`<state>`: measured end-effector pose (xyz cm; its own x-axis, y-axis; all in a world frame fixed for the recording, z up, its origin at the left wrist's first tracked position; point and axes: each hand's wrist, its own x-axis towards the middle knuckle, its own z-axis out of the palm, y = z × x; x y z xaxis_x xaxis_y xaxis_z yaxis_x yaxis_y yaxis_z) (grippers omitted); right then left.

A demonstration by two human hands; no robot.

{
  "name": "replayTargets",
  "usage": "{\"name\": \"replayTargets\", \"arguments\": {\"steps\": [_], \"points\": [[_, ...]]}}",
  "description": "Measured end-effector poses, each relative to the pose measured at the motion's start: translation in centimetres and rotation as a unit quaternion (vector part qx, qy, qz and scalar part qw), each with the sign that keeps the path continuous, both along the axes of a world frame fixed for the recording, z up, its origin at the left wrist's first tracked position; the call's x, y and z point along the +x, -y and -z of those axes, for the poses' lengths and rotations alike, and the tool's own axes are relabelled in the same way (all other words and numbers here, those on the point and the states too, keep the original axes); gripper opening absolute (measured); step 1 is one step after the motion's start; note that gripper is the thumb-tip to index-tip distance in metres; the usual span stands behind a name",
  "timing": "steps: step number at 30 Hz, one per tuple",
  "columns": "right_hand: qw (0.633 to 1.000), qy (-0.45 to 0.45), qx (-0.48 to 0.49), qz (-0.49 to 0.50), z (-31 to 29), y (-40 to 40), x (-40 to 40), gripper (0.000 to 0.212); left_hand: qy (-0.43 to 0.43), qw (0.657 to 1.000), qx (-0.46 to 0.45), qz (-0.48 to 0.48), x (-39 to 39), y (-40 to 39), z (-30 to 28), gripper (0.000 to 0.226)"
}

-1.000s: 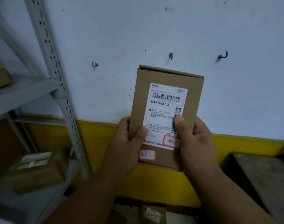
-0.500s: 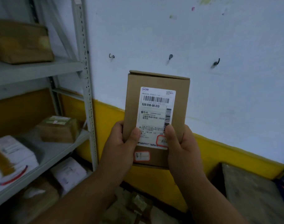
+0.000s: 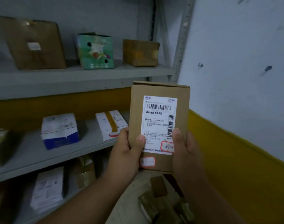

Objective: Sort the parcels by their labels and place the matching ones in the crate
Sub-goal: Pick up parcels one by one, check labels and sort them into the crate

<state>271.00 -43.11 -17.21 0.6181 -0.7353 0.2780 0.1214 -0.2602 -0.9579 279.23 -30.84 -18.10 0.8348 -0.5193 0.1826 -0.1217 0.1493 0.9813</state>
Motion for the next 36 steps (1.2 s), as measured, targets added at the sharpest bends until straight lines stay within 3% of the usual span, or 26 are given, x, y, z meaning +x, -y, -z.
{"name": "replayTargets", "arguments": {"steps": [2, 6, 8, 12, 20, 23, 26, 31, 34, 36], "points": [[0.999, -0.003, -0.001, -0.032, 0.1, -3.4, 1.4, 0.05, 0.001, 0.999, 0.012, -0.037, 0.2, -4.1, 0.3, 0.041], [0.992, -0.009, -0.005, -0.123, 1.1, -12.9, 5.0, 0.049, 0.008, 0.985, 0.014, -0.172, 1.2, -14.8, 1.5, 0.023], [0.982, -0.017, -0.001, -0.188, 1.9, -19.2, 6.8, 0.046, -0.008, 0.968, 0.017, -0.25, 1.3, -21.2, 2.4, 0.026], [0.951, -0.025, 0.026, -0.308, 4.0, -33.9, 8.8, 0.04, 0.0, 0.911, 0.07, -0.407, 0.4, -36.1, 4.5, 0.016], [0.857, -0.037, 0.046, -0.513, 6.7, -59.7, 8.7, 0.017, -0.028, 0.797, 0.121, -0.591, -5.8, -60.7, 5.9, 0.021], [0.818, -0.046, 0.053, -0.572, 6.5, -65.9, 7.8, 0.018, -0.047, 0.774, 0.107, -0.622, -7.8, -66.9, 5.8, 0.029], [0.788, -0.07, 0.037, -0.611, 6.6, -69.6, 7.9, 0.021, -0.059, 0.754, 0.106, -0.646, -8.2, -70.8, 6.1, 0.022], [0.778, -0.091, -0.067, -0.618, 8.0, -72.1, 11.8, 0.013, -0.083, 0.733, 0.114, -0.665, -7.0, -73.2, 8.0, 0.018], [0.774, -0.09, -0.134, -0.612, 8.8, -74.1, 15.0, 0.028, -0.09, 0.733, 0.125, -0.663, -5.5, -75.5, 8.4, 0.014], [0.76, -0.094, -0.129, -0.63, 9.2, -76.3, 16.9, 0.03, -0.09, 0.733, 0.127, -0.662, -4.0, -77.6, 8.8, 0.016]]}}
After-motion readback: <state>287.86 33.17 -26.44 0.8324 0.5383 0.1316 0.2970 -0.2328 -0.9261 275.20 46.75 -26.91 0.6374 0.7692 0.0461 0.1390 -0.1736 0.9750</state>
